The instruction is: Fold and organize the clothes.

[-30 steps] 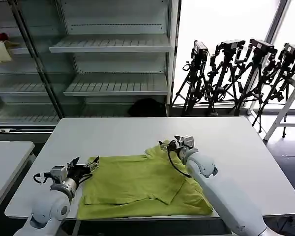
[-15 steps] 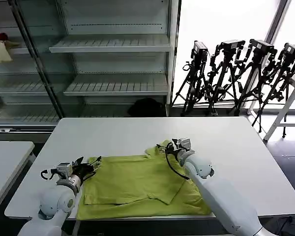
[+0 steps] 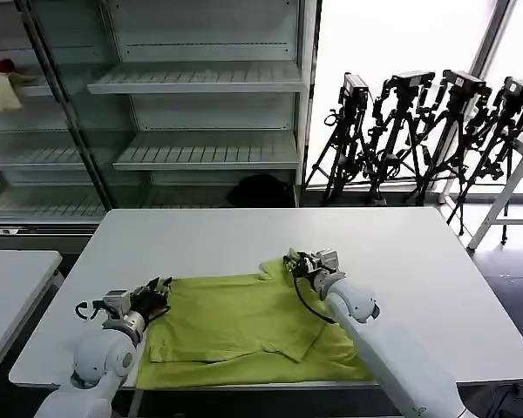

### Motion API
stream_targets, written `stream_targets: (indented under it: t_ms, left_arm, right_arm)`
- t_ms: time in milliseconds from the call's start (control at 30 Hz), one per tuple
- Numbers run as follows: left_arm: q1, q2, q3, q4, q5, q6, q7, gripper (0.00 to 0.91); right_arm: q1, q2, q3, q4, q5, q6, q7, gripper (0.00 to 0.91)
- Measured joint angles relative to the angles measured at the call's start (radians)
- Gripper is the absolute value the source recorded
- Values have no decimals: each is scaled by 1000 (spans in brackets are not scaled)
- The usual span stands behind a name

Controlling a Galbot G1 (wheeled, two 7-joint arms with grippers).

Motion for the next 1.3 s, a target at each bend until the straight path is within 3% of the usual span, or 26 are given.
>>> stream_targets:
  t_ms: [633, 1300]
  left_arm:
    - [31, 47, -33, -109, -41, 4, -4, 0]
    - [261, 103, -136, -358, -10, 3, 46, 0]
  right_arm:
    - [-32, -51, 13, 127, 24, 11, 18, 0]
    - [-292, -271, 130, 480, 60, 44, 28, 0]
